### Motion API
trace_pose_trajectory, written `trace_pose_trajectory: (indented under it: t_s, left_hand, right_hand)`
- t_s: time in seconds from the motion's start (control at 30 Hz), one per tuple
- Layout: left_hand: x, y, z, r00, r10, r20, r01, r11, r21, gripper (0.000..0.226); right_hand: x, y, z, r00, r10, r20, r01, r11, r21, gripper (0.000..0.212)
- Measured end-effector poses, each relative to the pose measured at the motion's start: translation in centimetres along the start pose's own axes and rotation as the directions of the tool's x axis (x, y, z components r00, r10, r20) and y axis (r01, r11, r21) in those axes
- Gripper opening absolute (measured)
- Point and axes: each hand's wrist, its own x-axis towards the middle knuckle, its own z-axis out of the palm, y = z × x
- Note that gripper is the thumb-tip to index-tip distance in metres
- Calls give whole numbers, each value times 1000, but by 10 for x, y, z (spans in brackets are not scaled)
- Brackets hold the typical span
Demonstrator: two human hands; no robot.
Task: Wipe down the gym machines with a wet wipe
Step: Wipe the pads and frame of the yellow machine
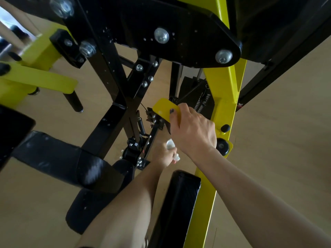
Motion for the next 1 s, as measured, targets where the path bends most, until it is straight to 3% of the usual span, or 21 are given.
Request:
trace_pose_trajectory:
  t_s: [0.07,0.13,0.2,0.27,0.37,0.43,0.5,0.57,0.6,0.63,0.67,0.73,0.77,0.9,1.0]
  left_hand:
    - [-19,3,-12,997,-45,67,44,999,22,23]
    - [-44,6,-29,995,-76,62,76,997,3,6]
    - [-77,20,-50,998,-54,21,55,997,-52,28]
    - [-116,40,-70,999,27,-25,-28,998,-50,36]
    - [-179,61,-95,960,252,-124,-247,967,58,13]
    - [-216,65,-111,845,479,-238,-415,868,273,20]
    - [-239,62,-135,654,687,-316,-474,698,537,22]
    - [-247,57,-174,432,817,-382,-388,551,739,22]
    - [-245,52,-196,353,842,-407,-310,516,798,20]
    - [-240,42,-217,321,851,-415,-241,497,834,19]
    - [-235,30,-233,366,842,-396,-230,494,839,21]
    - [-225,3,-247,577,772,-267,-293,501,814,37]
    - [-224,-9,-246,639,745,-190,-307,473,826,49]
    - [-228,-14,-237,717,695,-45,-346,411,844,73]
    - [-233,-10,-232,686,724,76,-426,315,848,67]
  right_hand:
    - [0,0,-2,1000,12,24,-12,1000,-8,43]
    - [-1,-1,-4,999,18,42,-18,1000,-14,44]
    - [-2,-1,-4,998,17,62,-17,1000,2,46]
    - [-3,2,-3,998,7,63,-10,999,42,47]
    - [-12,4,-8,999,-20,-47,28,984,175,49]
    - [-25,-4,-16,982,14,-186,46,949,312,46]
    - [-47,-25,-25,963,80,-256,66,854,515,39]
    - [-74,-56,-32,968,136,-211,50,720,693,33]
    - [-87,-73,-34,976,150,-159,23,652,758,32]
    - [-99,-91,-34,984,155,-89,-19,586,810,33]
    - [-110,-107,-32,989,146,-10,-69,524,849,35]
    - [-129,-137,-24,990,78,119,-141,429,892,42]
    - [-137,-149,-19,986,49,158,-164,406,899,45]
    - [-153,-178,1,974,78,215,-228,346,910,48]
    - [-153,-180,6,955,125,271,-294,239,926,49]
